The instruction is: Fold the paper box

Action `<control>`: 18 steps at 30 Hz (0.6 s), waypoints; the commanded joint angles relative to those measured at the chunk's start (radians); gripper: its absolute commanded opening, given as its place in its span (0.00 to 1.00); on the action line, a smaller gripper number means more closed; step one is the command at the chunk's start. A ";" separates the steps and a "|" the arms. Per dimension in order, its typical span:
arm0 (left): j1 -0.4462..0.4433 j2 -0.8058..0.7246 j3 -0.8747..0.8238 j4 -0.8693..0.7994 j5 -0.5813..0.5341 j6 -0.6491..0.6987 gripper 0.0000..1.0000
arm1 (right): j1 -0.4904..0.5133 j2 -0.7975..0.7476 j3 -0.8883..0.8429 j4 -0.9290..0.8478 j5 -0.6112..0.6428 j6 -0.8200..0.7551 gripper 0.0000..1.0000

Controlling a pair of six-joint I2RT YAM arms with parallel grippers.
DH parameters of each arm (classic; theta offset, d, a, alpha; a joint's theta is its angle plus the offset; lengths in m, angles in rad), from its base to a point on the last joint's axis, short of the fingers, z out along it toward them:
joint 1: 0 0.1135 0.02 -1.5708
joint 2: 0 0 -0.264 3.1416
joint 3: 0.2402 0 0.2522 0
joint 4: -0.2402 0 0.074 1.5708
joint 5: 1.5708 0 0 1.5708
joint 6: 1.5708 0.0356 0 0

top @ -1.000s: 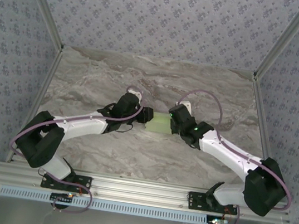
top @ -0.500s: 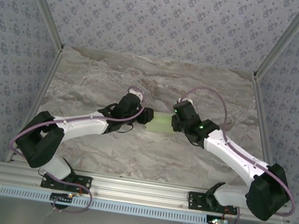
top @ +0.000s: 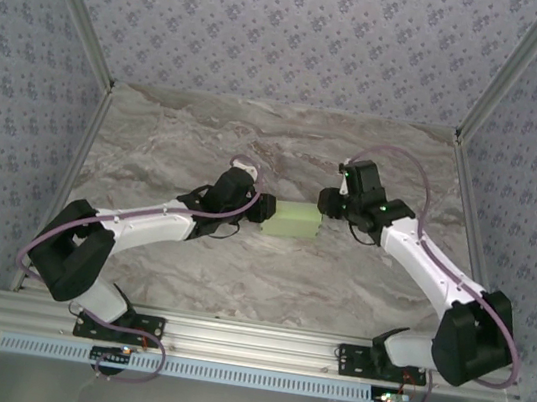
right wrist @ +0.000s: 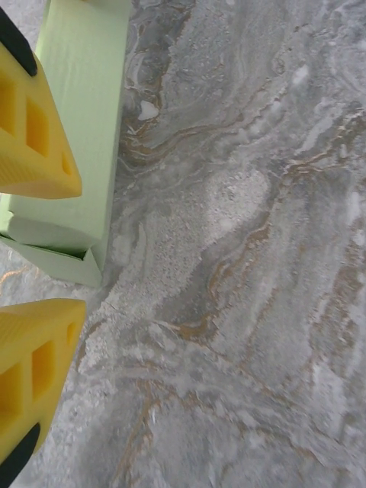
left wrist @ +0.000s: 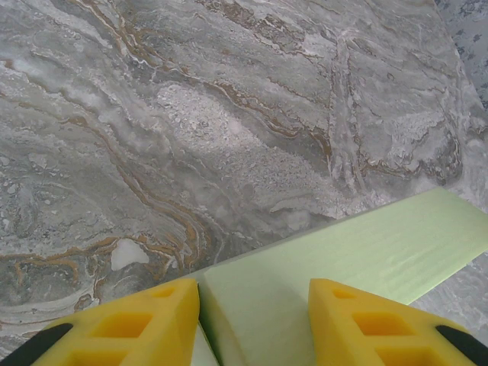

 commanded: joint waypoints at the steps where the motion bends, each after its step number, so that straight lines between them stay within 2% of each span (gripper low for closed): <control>1: -0.010 0.007 -0.010 -0.133 -0.016 0.024 0.41 | -0.030 0.031 -0.005 0.022 -0.124 0.001 0.41; 11: -0.017 -0.001 -0.019 -0.135 -0.018 0.027 0.42 | -0.106 0.039 -0.178 0.128 -0.257 0.069 0.35; 18: -0.016 -0.002 -0.054 -0.142 -0.022 0.030 0.44 | -0.130 0.042 -0.297 0.195 -0.276 0.099 0.30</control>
